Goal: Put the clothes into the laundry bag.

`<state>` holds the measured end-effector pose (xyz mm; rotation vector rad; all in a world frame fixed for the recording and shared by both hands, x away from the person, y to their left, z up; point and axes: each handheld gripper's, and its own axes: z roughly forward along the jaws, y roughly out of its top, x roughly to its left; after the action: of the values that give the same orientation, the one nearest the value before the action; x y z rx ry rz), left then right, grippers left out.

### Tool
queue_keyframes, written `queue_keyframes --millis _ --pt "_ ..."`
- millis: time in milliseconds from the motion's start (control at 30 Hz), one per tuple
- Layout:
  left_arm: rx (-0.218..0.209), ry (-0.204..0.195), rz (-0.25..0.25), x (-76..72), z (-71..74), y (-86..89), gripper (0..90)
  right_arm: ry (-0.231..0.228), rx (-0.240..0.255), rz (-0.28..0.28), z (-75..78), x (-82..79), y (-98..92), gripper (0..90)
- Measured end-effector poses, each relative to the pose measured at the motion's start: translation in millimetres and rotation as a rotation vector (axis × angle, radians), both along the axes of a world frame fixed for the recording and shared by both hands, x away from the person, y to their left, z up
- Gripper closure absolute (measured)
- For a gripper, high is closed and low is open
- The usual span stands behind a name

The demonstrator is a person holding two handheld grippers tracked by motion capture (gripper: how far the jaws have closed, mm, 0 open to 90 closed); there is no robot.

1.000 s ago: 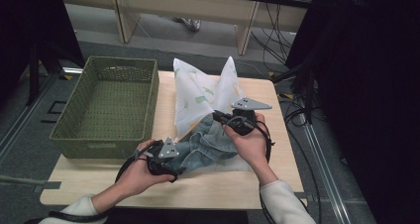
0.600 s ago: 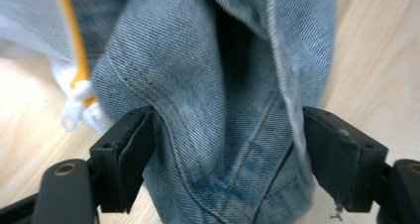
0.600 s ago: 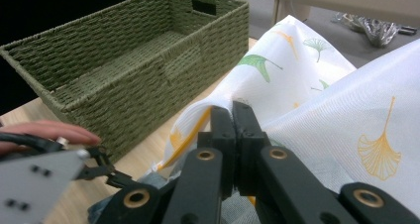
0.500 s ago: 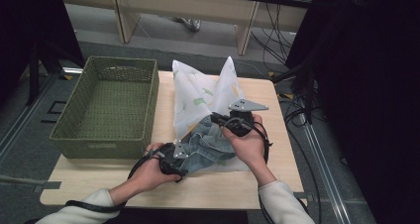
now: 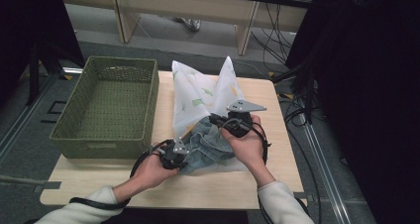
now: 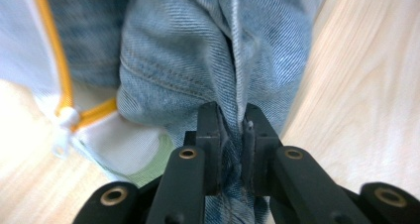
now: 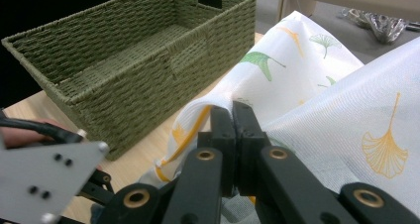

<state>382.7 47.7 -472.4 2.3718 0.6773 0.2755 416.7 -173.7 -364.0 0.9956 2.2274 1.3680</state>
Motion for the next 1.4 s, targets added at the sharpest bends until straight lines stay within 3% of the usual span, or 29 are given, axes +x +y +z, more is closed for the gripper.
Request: queue_keyframes --millis 333,433,600,933,1400 --pt "-0.174 -0.112 0.048 -4.0 32.6 2.4 81.9 -0.005 -0.001 0.005 0.4 -2.0 4.5 90.0" --pt "-0.208 -0.110 0.059 -3.0 34.6 1.1 82.1 -0.007 0.000 0.021 0.3 -2.8 7.5 90.0" --pt "-0.245 -0.123 0.075 -0.8 38.9 -1.8 82.2 0.007 0.012 0.016 0.2 -4.7 10.4 90.0" --pt "-0.318 -0.172 0.111 7.7 54.3 -4.9 82.2 -0.028 0.030 0.035 6.6 -5.2 16.8 90.0" --pt "-0.362 -0.255 0.172 18.4 82.4 10.1 82.3 -0.047 0.052 0.038 15.5 -5.3 21.5 90.0"
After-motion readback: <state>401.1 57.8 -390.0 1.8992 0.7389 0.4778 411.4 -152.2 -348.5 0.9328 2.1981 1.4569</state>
